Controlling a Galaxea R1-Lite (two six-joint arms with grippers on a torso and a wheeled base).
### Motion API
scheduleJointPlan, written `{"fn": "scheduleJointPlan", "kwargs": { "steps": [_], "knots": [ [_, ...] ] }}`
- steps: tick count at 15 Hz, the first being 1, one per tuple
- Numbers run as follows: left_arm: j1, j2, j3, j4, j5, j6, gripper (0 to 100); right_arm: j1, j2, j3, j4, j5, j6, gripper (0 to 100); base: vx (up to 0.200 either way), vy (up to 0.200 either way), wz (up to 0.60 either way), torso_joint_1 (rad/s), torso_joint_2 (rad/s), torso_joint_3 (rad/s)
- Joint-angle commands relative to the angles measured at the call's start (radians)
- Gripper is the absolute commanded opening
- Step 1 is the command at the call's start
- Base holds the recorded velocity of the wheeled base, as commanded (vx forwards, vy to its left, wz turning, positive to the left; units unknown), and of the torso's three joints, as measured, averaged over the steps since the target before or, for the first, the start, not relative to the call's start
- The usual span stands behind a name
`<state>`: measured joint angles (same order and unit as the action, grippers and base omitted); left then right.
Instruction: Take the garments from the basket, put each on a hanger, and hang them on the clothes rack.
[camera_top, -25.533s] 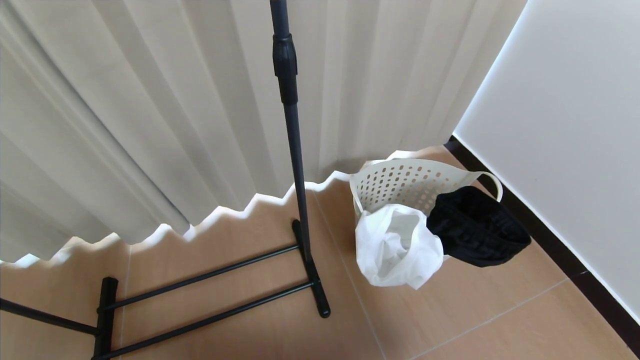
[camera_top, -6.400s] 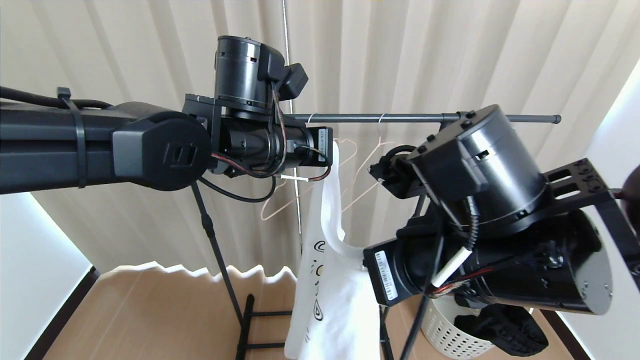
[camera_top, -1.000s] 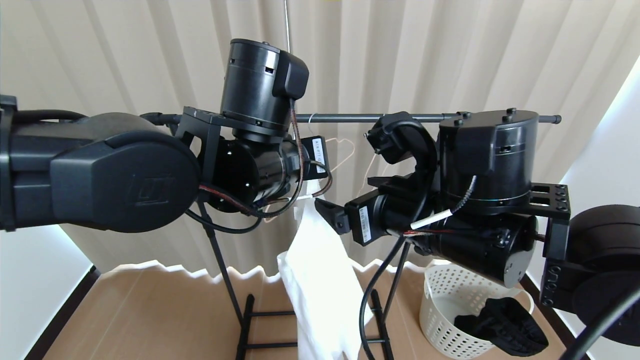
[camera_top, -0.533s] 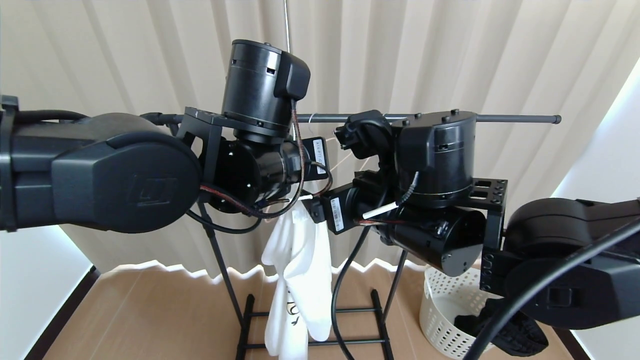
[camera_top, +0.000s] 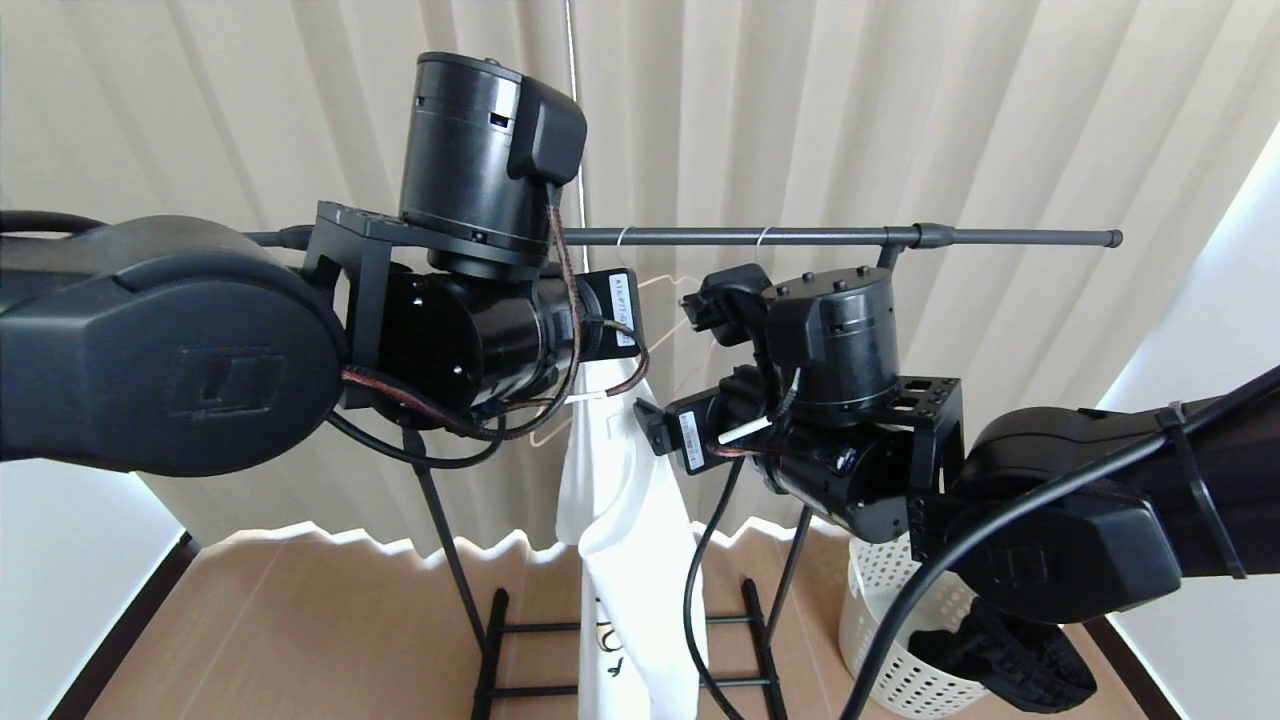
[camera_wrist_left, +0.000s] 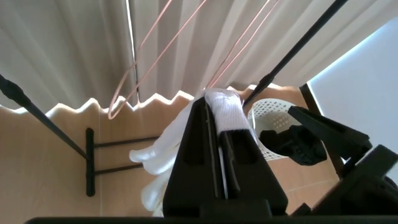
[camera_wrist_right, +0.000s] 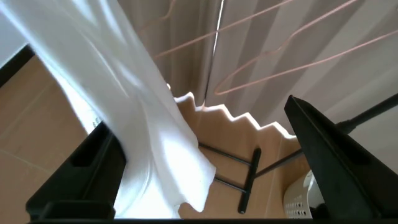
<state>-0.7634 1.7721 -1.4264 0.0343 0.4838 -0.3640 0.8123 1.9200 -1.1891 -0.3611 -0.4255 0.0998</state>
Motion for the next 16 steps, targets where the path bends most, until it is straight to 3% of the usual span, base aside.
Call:
{"fn": "scheduleJointPlan", "kwargs": {
  "steps": [1, 6, 12, 13, 16],
  "knots": [
    [0.001, -0.031, 0.015, -0.002, 0.007, 0.005, 0, -0.013, 0.016, 0.029, -0.001, -0.002, 0.001, 100, 0.0, 0.0, 0.0, 0.0, 0.0, 0.0],
    [0.001, -0.048, 0.023, -0.005, 0.019, 0.011, 0, -0.03, -0.012, 0.172, -0.087, 0.002, -0.005, 100, 0.0, 0.0, 0.0, 0.0, 0.0, 0.0],
    [0.001, -0.069, 0.047, -0.005, 0.019, 0.013, 0, -0.039, -0.012, 0.206, -0.093, 0.002, 0.001, 100, 0.0, 0.0, 0.0, 0.0, 0.0, 0.0],
    [0.001, -0.069, 0.05, -0.004, 0.019, 0.013, 0, -0.039, -0.01, 0.206, -0.095, 0.005, 0.001, 0, 0.0, 0.0, 0.0, 0.0, 0.0, 0.0],
    [-0.002, -0.072, 0.078, -0.004, 0.016, 0.017, 0, -0.042, -0.006, 0.212, -0.177, 0.008, 0.003, 0, 0.0, 0.0, 0.0, 0.0, 0.0, 0.0]
  ]
}}
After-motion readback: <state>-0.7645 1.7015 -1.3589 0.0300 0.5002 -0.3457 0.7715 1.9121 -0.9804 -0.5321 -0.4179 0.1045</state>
